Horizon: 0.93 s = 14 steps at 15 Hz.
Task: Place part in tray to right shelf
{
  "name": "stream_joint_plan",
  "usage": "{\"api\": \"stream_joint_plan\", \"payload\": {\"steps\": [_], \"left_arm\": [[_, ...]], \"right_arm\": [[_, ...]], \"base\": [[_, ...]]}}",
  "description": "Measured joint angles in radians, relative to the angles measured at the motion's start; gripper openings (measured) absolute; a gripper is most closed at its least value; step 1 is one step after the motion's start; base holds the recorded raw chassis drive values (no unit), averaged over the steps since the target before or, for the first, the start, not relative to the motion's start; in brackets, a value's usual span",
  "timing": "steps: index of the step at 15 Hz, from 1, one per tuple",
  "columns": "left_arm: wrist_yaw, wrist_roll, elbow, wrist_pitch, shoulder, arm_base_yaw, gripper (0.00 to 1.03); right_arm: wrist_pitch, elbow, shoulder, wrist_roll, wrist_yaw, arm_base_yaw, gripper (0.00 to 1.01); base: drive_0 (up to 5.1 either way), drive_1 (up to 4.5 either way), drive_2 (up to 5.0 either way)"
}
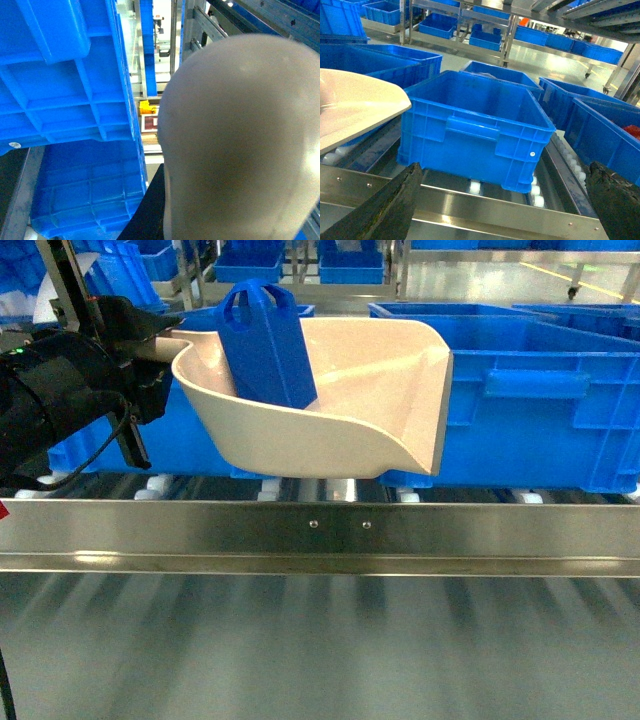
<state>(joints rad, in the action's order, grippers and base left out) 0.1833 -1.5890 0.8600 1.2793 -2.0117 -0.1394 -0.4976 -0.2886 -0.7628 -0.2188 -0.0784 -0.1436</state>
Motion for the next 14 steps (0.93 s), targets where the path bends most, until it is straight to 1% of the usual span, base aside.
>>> {"api": "stream_joint_plan", "payload": {"steps": [1,2,3,4,5,6,7,9,12,14], "left_arm": [[0.0,0.0,0.0,0.0,0.0,0.0,0.15],[-0.033,0.023,0.0,-0.043,0.008,-0.004,0.15],[-0.092,0.084,-0.001,-0.103,0.023,-0.01,0.15],[-0.14,0.167,-0.004,-0.087,0.025,-0.012,0.15],[-0.14,0.216,-0.005,-0.061,0.025,-0.012,0.15],[-0.138,0.237,-0.005,-0.03,0.028,-0.012,0.15],[-0.132,0.244,-0.007,-0.008,0.031,-0.012,0.15],[-0.124,0.238,-0.007,-0.005,0.04,-0.013,0.15],[-0.111,0.22,-0.008,-0.024,0.073,-0.014,0.15],[-0.109,0.189,-0.007,-0.068,0.127,-0.013,0.15]], "right_arm": [[0.0,0.0,0.0,0.0,0.0,0.0,0.98],[0.0,0.0,0.0,0.0,0.0,0.0,0.98],[0.0,0.0,0.0,0.0,0.0,0.0,0.98],[0.0,0.0,0.0,0.0,0.0,0.0,0.98],[0.0,0.0,0.0,0.0,0.0,0.0,0.98],[0.0,0.0,0.0,0.0,0.0,0.0,0.98],[0.0,0.0,0.0,0.0,0.0,0.0,0.98],[0.0,0.0,0.0,0.0,0.0,0.0,0.98],[0.0,0.0,0.0,0.0,0.0,0.0,0.98],[0.0,0.0,0.0,0.0,0.0,0.0,0.98]], "base": [[0.0,0.0,0.0],[0.0,0.0,0.0],[0.0,0.0,0.0],[0.0,0.0,0.0],[0.0,0.0,0.0],[0.0,0.0,0.0],[0.0,0.0,0.0],[0.0,0.0,0.0],[0.0,0.0,0.0],[0.0,0.0,0.0]]}}
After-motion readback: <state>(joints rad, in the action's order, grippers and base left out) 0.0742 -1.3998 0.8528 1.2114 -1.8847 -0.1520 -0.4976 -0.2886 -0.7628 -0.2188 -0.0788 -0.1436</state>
